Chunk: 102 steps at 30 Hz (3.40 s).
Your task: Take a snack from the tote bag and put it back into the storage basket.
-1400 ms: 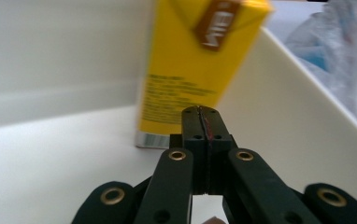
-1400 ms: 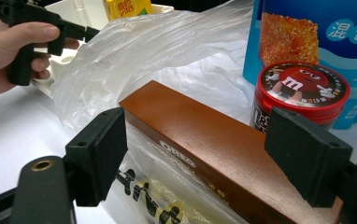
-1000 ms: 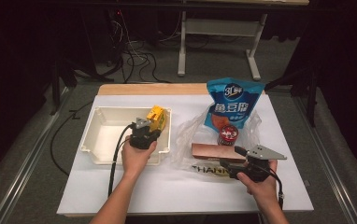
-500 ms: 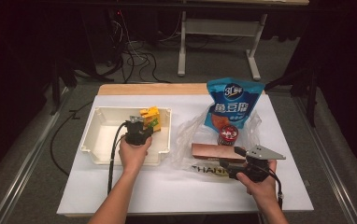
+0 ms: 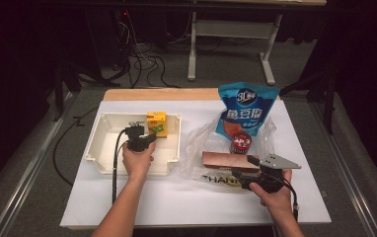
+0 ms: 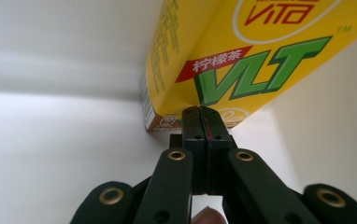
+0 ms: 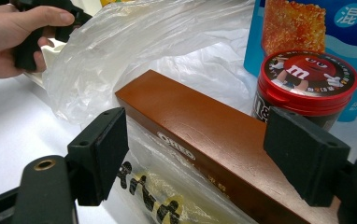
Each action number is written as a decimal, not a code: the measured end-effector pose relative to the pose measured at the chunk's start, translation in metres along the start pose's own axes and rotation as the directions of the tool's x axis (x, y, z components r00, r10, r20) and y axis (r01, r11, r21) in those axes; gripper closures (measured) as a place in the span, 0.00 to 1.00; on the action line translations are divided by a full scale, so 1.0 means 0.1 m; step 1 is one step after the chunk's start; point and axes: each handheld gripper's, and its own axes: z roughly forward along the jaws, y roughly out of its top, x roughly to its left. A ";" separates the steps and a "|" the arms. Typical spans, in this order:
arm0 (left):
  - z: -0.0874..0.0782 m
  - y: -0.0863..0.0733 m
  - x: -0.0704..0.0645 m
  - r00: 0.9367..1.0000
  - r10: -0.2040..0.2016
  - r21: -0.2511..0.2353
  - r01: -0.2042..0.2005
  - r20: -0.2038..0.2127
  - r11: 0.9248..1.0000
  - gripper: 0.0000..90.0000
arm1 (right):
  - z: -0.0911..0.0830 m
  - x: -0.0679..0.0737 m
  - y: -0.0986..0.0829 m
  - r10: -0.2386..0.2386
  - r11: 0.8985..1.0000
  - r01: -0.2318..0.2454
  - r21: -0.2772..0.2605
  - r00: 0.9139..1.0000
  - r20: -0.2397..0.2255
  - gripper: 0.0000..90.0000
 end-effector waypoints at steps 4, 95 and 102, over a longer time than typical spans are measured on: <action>-0.15 0.00 0.01 0.996 0.035 -0.064 -0.040 -0.082 0.997 1.00 | -0.01 0.00 0.00 0.003 1.000 -0.003 -0.002 1.000 0.003 0.25; -1.00 -0.32 -0.23 0.953 0.283 -0.259 -0.249 0.106 0.933 0.46 | 0.02 -0.62 0.58 0.116 0.991 -0.093 -0.095 0.954 0.276 0.50; -1.02 -0.31 -0.19 0.951 0.289 -0.271 -0.252 0.107 0.929 0.45 | 0.15 -0.80 0.67 0.130 0.989 -0.105 -0.102 0.949 0.286 0.41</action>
